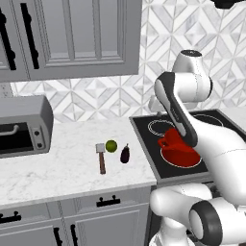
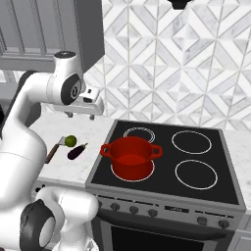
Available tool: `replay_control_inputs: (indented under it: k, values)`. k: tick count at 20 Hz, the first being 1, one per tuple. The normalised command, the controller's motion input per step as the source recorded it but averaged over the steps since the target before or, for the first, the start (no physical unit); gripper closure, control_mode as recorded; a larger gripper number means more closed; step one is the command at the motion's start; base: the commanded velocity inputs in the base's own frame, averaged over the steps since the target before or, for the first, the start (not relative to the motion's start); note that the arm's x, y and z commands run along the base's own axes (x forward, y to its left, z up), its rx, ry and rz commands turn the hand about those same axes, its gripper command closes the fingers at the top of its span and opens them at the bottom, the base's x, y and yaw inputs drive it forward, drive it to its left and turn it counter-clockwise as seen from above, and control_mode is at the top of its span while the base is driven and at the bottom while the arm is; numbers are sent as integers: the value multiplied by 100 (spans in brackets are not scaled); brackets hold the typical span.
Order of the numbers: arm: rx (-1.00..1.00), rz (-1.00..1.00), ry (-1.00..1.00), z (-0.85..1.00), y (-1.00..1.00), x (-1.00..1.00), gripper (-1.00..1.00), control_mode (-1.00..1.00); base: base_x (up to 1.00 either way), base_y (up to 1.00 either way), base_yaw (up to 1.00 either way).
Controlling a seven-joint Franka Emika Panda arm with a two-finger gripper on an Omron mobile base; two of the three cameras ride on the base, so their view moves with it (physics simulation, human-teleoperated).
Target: Put the eggplant and lime in the pot. Retrieve the spatula and lightly stir the vegetables in the pot.
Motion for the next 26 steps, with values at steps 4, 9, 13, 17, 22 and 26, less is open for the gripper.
replay_control_inputs:
  k: [4, 9, 13, 17, 22, 26]
  values:
    - [0, 0, 0, 0, 0, 0, -100, 100, 0, 3, 0]
    - [0, 0, 0, 0, 0, 0, -100, 100, 0, 0, 0]
    - [0, 0, 0, 0, 0, 0, -100, 100, 0, 0, 0]
    - [0, 0, 0, 0, 0, 0, -100, 100, 0, 4, 0]
    - [0, 6, 2, -69, 77, 0, -100, -100, 0, 0, 0]
    - [-2, 0, 7, -100, 100, 10, -100, -100, 0, 0, 0]
